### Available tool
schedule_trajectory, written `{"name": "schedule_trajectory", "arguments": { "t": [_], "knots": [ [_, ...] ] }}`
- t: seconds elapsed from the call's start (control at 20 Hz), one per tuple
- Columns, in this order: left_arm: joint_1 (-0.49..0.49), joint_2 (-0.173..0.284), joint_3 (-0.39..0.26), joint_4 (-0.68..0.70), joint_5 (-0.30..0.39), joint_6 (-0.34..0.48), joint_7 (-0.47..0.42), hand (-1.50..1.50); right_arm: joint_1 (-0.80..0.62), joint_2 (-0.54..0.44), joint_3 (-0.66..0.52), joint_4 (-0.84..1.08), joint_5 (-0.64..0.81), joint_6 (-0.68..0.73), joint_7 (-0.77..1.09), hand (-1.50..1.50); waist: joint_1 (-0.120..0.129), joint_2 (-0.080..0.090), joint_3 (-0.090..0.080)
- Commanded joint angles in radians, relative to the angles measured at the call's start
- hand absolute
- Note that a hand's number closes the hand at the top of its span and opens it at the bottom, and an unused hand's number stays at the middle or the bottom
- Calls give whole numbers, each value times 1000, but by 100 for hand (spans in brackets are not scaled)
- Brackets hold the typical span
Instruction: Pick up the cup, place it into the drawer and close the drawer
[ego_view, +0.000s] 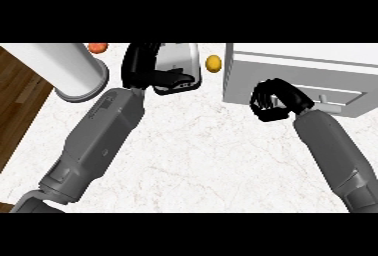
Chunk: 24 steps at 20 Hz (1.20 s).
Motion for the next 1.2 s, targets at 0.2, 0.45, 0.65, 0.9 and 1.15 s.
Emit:
{"name": "schedule_trajectory", "arguments": {
  "t": [0.2,0.45,0.65,0.9,1.15],
  "knots": [
    [67,32,-17,-59,-6,-35,13,-150,-169,-85,-136,145,-62,-26,-11,150,41,12,-1],
    [73,46,-19,-85,3,-67,35,-150,-202,-120,-160,130,-92,18,13,150,57,13,-2],
    [99,61,-21,-96,5,-97,28,-150,-197,-142,-163,110,-104,45,19,150,75,20,-3],
    [102,71,-18,-108,11,-110,35,-150,-195,-172,-185,77,-147,114,18,150,91,24,-4],
    [129,73,-21,-115,17,-133,39,-150,-177,-175,-192,55,-165,127,26,150,92,25,-4]
  ]
}}
